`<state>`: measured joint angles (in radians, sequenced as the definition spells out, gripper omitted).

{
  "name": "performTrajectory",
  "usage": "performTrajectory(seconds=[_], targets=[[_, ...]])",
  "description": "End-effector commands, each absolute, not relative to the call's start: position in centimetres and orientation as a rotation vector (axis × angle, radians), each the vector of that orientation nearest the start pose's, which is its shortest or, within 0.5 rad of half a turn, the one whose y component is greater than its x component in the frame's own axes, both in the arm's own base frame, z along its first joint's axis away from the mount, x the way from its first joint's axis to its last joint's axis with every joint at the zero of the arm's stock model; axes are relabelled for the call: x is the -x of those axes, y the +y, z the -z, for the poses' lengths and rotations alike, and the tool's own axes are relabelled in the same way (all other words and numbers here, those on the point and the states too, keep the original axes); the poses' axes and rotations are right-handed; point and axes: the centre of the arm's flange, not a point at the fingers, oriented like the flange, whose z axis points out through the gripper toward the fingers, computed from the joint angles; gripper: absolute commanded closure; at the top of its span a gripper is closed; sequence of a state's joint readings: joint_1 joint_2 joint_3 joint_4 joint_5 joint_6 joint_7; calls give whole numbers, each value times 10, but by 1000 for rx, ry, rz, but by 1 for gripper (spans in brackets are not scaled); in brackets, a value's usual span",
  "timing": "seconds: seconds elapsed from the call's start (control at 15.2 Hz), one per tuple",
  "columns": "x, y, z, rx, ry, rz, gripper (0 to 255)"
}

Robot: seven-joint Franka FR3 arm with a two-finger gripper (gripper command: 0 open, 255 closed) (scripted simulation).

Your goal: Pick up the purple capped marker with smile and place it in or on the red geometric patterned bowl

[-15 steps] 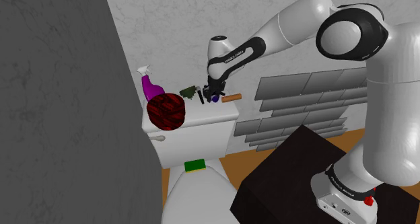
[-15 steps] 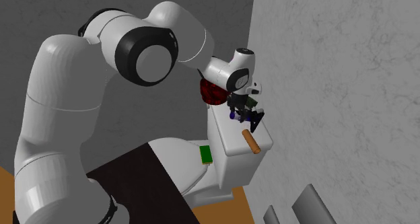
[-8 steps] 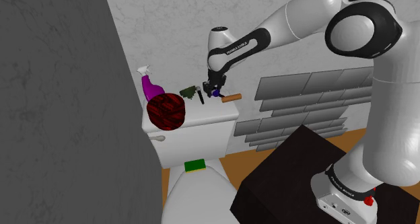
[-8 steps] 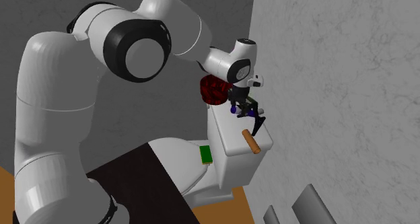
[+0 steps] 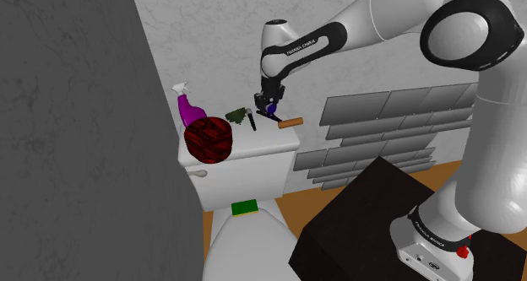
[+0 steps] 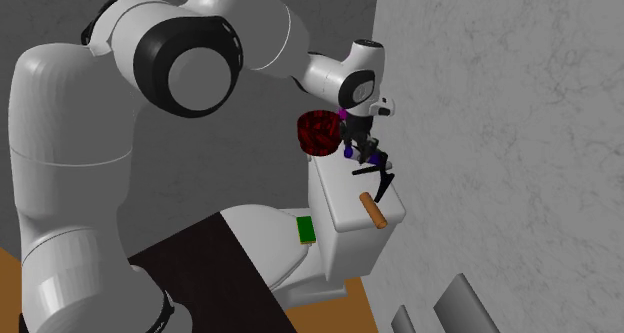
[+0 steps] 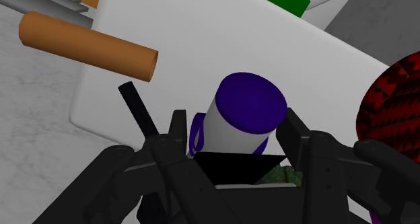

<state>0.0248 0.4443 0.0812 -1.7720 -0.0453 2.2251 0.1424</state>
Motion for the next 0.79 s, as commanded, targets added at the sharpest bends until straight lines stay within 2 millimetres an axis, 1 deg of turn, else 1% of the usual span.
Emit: performTrajectory(seconds=[0.0,0.46,0.73], targets=[[-651,63,-323,3142,27,16,255],[-651,63,-359,3142,27,16,255],[-657,116,-359,3142,27,16,255]])
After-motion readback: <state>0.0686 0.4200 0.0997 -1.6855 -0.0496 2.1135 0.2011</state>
